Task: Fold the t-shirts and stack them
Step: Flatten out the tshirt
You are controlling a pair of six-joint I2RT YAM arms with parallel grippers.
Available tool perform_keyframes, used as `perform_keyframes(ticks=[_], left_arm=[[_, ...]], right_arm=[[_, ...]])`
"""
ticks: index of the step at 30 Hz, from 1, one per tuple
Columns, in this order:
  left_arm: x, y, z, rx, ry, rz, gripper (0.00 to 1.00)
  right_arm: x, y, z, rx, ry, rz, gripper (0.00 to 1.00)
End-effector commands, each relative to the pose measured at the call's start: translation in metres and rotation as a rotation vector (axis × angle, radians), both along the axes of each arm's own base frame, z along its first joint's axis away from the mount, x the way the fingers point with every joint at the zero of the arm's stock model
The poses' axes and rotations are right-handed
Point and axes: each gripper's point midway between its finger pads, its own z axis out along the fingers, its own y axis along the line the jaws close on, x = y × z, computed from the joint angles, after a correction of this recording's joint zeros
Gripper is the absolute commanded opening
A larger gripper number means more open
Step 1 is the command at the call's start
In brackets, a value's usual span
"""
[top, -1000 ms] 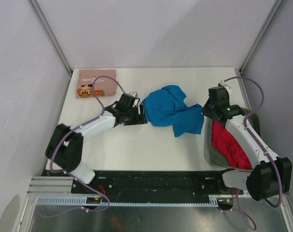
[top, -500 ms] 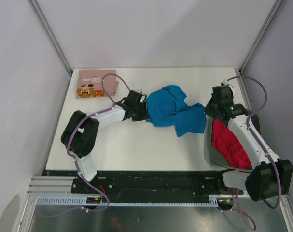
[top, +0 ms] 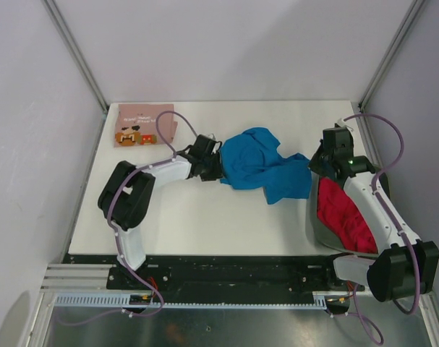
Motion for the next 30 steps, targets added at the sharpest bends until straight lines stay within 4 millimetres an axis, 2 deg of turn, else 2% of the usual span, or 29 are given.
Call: perform_keyframes(ticks=[1, 7, 13, 15, 18, 20, 25, 28, 30], left_arm=[[0.019, -0.011, 0.015, -0.042, -0.041, 0.021, 0.46], [0.022, -0.020, 0.014, -0.069, -0.024, 0.012, 0.39], [0.020, -0.022, 0.010, -0.078, -0.006, 0.025, 0.18], [0.020, -0.019, 0.011, -0.073, -0.009, 0.037, 0.06], [0.022, -0.006, 0.024, -0.066, -0.039, 0.077, 0.01], [0.029, 0.012, 0.047, -0.050, -0.093, 0.127, 0.00], [0.043, 0.075, 0.149, 0.012, -0.317, 0.258, 0.00], [0.038, 0.112, 0.215, 0.037, -0.473, 0.331, 0.00], [0.029, 0.130, 0.252, 0.050, -0.559, 0.368, 0.00]], right_arm=[[0.003, -0.004, 0.028, -0.002, -0.068, 0.005, 0.00], [0.004, -0.004, 0.027, 0.001, -0.065, 0.006, 0.00], [0.012, -0.004, 0.026, 0.007, -0.072, 0.006, 0.00], [0.015, -0.005, 0.027, 0.007, -0.074, 0.005, 0.00], [0.021, -0.005, 0.032, 0.004, -0.086, 0.005, 0.00], [0.026, -0.007, 0.038, 0.002, -0.099, 0.003, 0.00], [0.041, -0.019, 0.058, 0.015, -0.141, -0.014, 0.00], [0.047, -0.025, 0.083, 0.033, -0.195, -0.027, 0.00], [0.049, -0.029, 0.102, 0.041, -0.237, -0.036, 0.00]])
